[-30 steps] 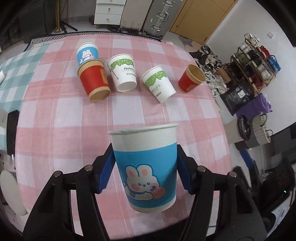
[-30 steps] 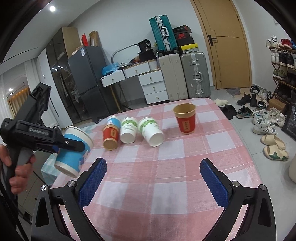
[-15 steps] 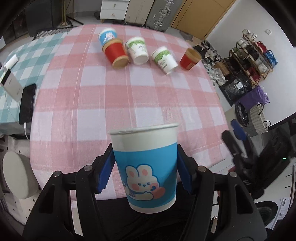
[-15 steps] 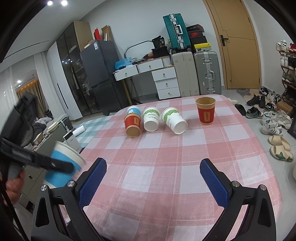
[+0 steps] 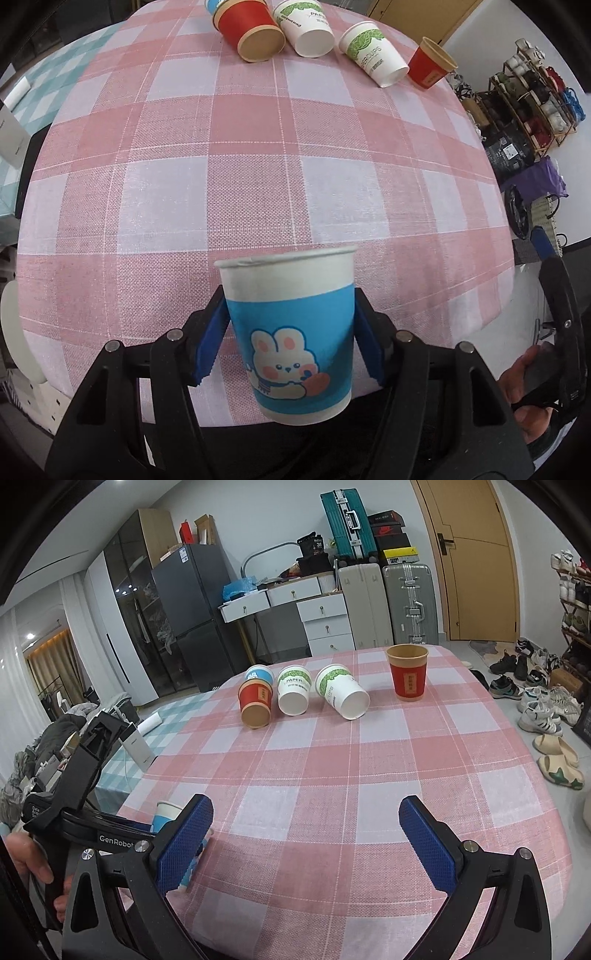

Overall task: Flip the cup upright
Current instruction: 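Lift the blue bunny cup with the left gripper and turn it, then lower the cup onto the cloth and open the left gripper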

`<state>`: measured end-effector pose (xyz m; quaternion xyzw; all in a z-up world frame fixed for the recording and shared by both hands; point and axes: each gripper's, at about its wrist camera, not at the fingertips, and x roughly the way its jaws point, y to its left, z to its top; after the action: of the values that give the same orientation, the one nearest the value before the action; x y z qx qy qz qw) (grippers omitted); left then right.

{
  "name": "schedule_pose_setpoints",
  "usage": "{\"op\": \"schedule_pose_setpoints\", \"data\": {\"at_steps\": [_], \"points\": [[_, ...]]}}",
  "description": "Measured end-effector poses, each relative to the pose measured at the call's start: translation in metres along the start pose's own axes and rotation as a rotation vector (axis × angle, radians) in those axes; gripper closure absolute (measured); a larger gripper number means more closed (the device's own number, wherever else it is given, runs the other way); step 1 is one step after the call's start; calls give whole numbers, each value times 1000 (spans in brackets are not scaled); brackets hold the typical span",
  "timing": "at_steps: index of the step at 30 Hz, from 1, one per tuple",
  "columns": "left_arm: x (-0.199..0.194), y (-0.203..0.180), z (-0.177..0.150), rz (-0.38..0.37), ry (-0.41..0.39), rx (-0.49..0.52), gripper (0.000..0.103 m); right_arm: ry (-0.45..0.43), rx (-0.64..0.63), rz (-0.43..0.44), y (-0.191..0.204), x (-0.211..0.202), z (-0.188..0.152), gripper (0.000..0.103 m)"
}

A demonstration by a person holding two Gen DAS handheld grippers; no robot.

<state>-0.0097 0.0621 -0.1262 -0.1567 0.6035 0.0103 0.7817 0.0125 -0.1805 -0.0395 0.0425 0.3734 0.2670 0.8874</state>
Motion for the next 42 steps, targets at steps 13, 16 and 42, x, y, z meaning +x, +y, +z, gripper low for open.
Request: {"op": "schedule_pose_setpoints", "data": {"at_steps": [13,16,42], "points": [[-3,2,1,2,-4,6,32,12,-15,-5,4,5,-3,0],[-25,-2,0,54,-66,22,31,10,-24,-2,8,4,-1,0],[-153,14,-81,223,-646,-12,17,-46,-169,134,92,-41,7,0]]}}
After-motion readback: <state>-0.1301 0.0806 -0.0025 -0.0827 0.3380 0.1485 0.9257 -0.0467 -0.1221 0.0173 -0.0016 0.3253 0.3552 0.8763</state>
